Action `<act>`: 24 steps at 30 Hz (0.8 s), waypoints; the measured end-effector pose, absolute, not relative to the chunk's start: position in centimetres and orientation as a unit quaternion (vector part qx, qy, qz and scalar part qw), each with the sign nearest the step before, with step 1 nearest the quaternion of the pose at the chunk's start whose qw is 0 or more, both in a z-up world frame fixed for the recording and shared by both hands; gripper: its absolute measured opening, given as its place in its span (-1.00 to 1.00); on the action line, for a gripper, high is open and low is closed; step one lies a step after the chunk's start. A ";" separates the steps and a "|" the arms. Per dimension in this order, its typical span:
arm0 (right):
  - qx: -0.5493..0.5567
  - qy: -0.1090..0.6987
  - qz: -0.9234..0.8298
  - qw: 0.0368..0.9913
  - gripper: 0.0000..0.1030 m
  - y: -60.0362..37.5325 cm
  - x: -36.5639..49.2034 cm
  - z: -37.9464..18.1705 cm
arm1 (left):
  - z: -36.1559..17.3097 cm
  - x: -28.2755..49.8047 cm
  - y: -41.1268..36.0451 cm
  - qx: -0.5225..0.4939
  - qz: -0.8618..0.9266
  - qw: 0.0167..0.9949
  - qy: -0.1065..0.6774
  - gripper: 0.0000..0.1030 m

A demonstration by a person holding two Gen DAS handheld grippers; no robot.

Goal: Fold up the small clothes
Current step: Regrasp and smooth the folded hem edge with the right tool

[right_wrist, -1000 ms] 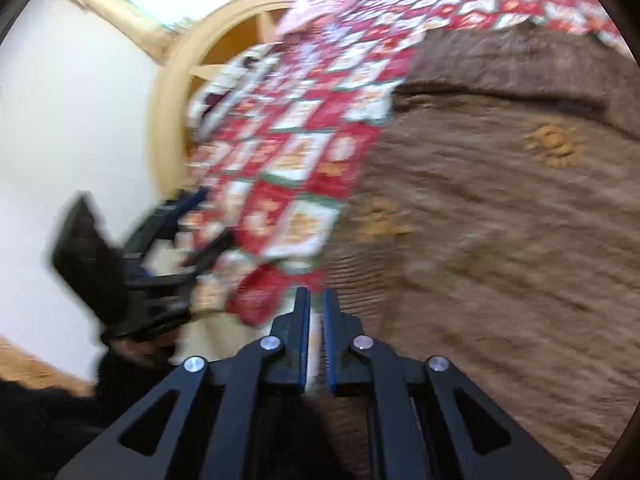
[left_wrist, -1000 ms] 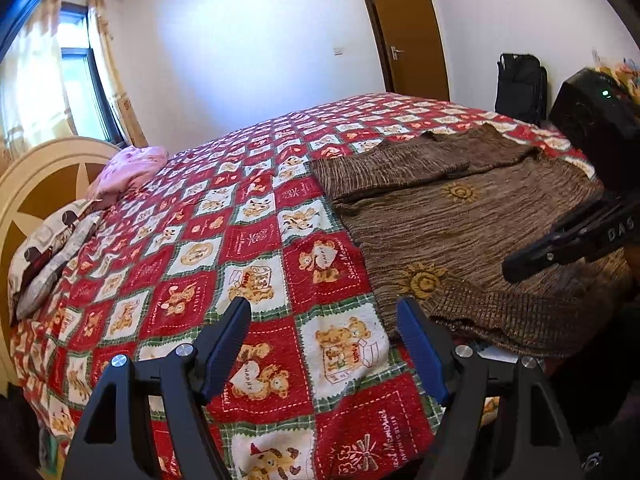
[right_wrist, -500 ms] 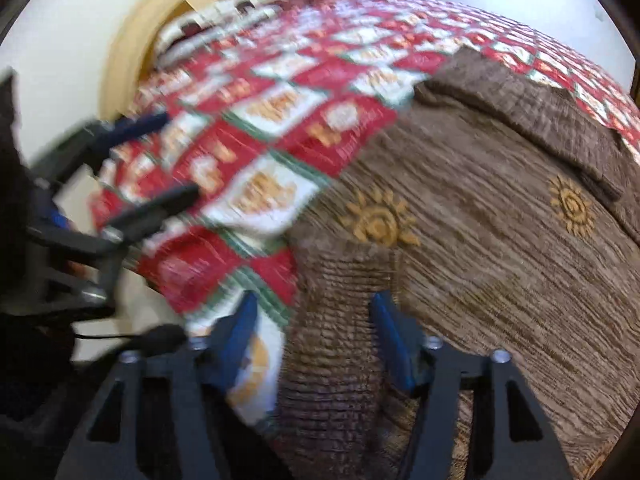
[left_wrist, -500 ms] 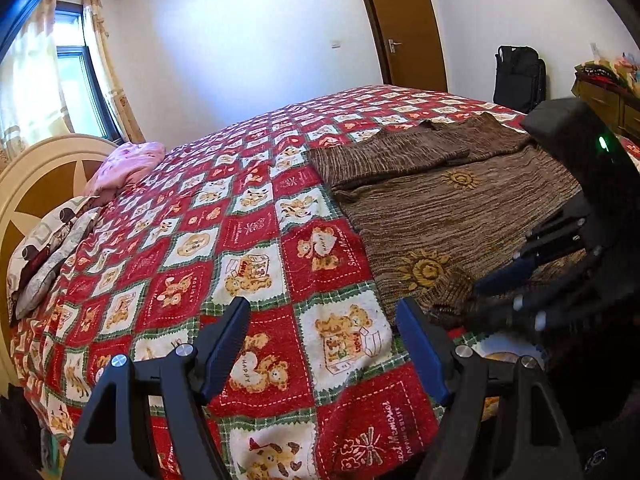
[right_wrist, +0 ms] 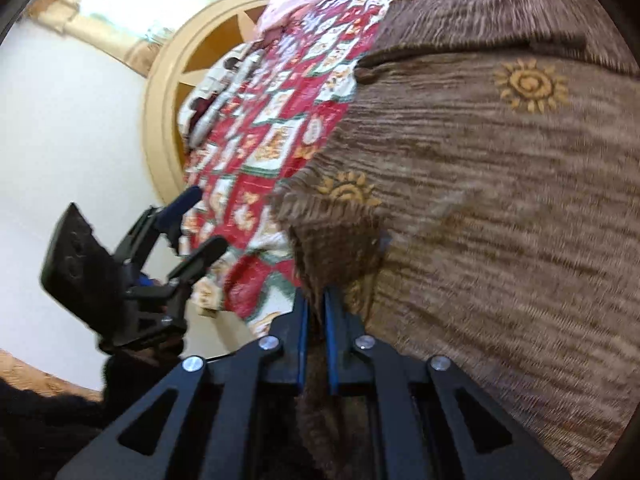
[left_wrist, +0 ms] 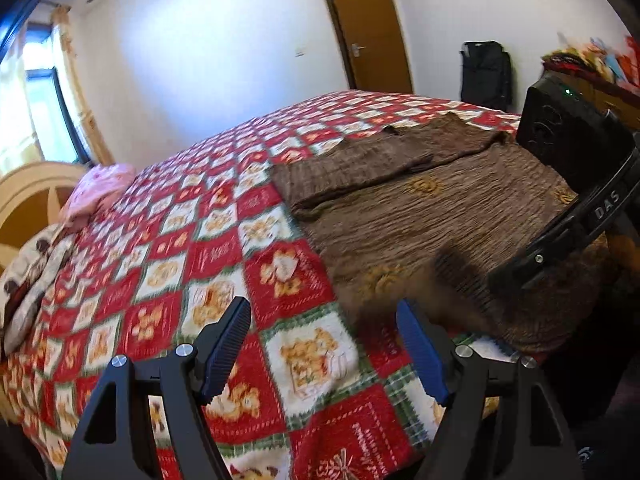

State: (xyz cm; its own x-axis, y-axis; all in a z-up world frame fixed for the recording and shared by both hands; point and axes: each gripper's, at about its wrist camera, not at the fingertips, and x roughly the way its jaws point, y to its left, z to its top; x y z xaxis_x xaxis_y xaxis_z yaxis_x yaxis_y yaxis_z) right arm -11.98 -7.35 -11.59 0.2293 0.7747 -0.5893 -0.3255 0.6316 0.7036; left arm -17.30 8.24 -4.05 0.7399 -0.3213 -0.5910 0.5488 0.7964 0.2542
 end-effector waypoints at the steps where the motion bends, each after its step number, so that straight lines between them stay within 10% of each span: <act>1: 0.232 0.496 0.379 0.746 -0.80 -7.2 -12.4 -11.3 | -3.7 -17.3 8.0 0.214 -0.251 0.906 0.266 0.48; 12: 0.167 0.482 0.318 0.799 -0.53 -8.5 -12.6 -9.3 | -5.1 -16.6 5.4 0.302 -0.338 0.842 0.293 0.48; 17: 0.166 0.485 0.319 0.797 -0.02 -8.6 -12.3 -9.5 | -5.2 -14.4 5.6 0.149 -0.380 0.839 0.360 0.48; 24: 0.164 0.455 0.279 0.830 -0.01 -11.8 -14.1 -7.8 | -7.2 -14.6 2.7 0.115 -0.377 0.817 0.422 0.47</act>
State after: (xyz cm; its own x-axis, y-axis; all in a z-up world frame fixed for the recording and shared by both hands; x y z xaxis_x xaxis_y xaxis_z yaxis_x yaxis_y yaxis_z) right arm -14.05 -11.76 -7.76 0.4298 0.6118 -0.6640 -0.3135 0.7908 0.5257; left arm -14.57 2.73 -7.17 0.3604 -0.5186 -0.7753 0.7122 0.6897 -0.1303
